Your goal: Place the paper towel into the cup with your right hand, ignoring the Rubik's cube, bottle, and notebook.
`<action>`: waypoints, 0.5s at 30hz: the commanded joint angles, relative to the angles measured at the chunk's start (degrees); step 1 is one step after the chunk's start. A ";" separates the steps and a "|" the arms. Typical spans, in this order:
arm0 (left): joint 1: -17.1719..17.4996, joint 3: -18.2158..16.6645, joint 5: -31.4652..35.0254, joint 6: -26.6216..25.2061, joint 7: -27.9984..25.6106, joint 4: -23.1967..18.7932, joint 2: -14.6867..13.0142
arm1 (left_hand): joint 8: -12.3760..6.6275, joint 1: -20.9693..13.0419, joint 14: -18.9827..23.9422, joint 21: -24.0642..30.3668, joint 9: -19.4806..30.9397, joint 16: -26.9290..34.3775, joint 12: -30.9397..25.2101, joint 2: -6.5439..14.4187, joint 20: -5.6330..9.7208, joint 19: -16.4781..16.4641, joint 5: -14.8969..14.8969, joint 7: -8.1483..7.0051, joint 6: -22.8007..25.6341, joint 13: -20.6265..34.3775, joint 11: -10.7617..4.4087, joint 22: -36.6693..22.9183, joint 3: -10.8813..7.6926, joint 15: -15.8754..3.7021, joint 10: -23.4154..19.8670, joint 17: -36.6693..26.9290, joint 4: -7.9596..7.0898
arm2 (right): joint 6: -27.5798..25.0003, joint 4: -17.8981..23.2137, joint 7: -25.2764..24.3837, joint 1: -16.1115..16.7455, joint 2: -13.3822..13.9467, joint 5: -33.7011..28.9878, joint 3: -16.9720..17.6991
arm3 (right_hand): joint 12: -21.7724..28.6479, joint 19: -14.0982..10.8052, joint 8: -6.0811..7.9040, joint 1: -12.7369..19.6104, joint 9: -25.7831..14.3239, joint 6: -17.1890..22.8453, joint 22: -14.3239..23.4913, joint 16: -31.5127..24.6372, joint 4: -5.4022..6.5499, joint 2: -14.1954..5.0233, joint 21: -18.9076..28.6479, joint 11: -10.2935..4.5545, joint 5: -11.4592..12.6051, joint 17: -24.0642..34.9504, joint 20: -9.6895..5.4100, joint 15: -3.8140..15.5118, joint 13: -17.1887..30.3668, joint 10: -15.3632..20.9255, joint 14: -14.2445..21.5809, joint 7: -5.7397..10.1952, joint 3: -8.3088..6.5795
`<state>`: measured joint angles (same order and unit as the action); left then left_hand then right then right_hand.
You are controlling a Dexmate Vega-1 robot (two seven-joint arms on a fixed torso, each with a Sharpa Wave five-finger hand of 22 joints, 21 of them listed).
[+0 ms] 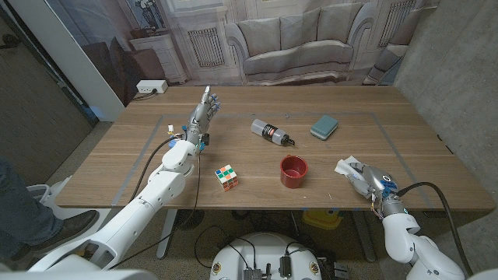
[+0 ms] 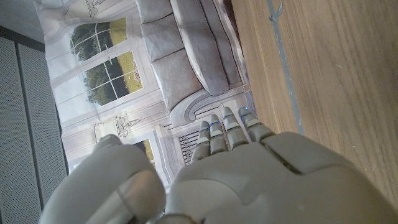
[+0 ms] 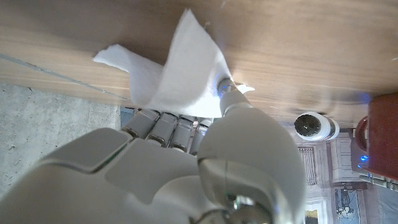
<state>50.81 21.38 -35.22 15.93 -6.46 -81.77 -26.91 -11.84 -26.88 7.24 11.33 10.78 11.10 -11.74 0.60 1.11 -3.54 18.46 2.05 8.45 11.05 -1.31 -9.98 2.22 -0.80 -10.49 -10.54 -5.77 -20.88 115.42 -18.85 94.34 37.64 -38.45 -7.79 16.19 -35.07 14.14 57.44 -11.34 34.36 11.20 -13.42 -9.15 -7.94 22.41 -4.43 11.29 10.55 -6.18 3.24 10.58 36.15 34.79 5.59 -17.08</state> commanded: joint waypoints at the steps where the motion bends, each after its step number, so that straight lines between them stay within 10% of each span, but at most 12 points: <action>1: 0.45 -0.52 -0.59 0.77 0.20 0.36 0.05 | 0.14 -0.23 0.61 0.17 0.22 -0.05 -0.10 0.28 -0.31 -0.24 -0.03 -0.02 0.45 0.10 -0.12 -0.30 0.37 -0.04 -0.39 -0.08 -0.12 | 0.27 -0.61 -0.96 -1.77 0.47 0.16 -0.74 | 0.41 -5.07 -0.23 1.06 -0.42 0.64 0.59 -0.08 0.23 -0.21 1.22 -1.13 -0.71 0.23 -6.18 9.40 0.01 2.73 2.60 1.03 -0.91; 15: -0.10 -0.48 -0.97 1.60 1.05 1.75 0.67 | 0.14 -0.31 0.63 0.18 0.22 -0.06 -0.09 0.41 -0.13 -0.32 -0.05 0.01 0.52 0.11 -0.43 -0.30 0.51 -0.03 -0.42 -0.08 -0.12 | -1.65 -0.48 -1.88 -2.67 0.07 -0.56 -1.28 | 1.04 -13.44 1.15 6.86 -0.82 10.77 1.58 -1.20 -0.10 -0.71 7.55 -2.86 -0.47 0.43 -6.36 10.04 -0.16 14.60 16.52 2.55 -3.59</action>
<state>51.19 20.83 -35.90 16.80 -6.19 -81.23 -26.86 -11.84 -27.11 7.42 11.33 10.78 11.10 -11.74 0.83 1.12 -3.54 18.46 2.05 8.45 11.05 -1.43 -9.98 2.40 -0.63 -10.61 -10.53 -5.94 -21.25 115.04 -19.77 92.46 38.05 -38.44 -8.61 17.07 -45.47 15.08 62.97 -11.88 44.21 11.21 -14.30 -9.03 -8.48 29.10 -7.37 10.58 10.82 -7.27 6.18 10.39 49.58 49.59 8.01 -19.89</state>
